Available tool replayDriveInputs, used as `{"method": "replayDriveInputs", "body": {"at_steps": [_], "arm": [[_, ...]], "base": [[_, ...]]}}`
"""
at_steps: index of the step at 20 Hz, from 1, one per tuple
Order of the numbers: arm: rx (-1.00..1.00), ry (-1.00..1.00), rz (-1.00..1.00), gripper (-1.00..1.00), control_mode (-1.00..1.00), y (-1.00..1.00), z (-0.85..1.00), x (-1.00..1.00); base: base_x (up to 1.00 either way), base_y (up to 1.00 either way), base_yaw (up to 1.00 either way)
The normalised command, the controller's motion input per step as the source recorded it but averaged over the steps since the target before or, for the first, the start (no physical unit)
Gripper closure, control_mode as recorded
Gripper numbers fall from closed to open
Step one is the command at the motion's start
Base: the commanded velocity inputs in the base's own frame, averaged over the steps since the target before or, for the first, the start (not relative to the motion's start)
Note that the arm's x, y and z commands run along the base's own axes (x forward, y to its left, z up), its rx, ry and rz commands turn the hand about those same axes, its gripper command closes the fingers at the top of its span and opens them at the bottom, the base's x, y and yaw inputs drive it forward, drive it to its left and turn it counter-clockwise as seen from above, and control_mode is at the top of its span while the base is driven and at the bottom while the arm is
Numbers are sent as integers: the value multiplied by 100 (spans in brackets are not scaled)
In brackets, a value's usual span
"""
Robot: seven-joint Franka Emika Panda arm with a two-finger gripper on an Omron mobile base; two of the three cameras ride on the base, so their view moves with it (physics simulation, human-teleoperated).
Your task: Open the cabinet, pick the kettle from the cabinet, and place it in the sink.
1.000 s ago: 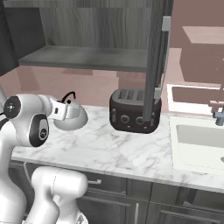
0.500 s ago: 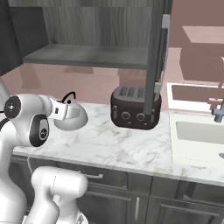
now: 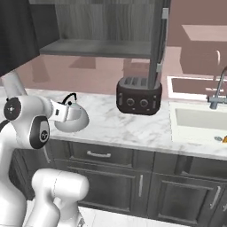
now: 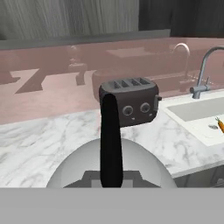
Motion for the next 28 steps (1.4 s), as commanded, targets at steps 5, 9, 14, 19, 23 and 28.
{"method": "replayDriveInputs", "body": {"at_steps": [5, 9, 14, 19, 23, 28], "arm": [[0, 0, 0, 100, 100, 0, 0, 0], [0, 0, 0, 100, 100, 0, 0, 0], [0, 0, 0, 100, 100, 0, 0, 0], [0, 0, 0, 100, 100, 0, 0, 0], [0, 0, 0, 100, 100, 0, 0, 0], [0, 0, 0, 100, 100, 0, 0, 0]], "base": [[-47, -4, -9], [-19, -24, -2], [-2, -44, 0], [0, -55, 0], [0, -61, -2], [0, -64, -4]]}}
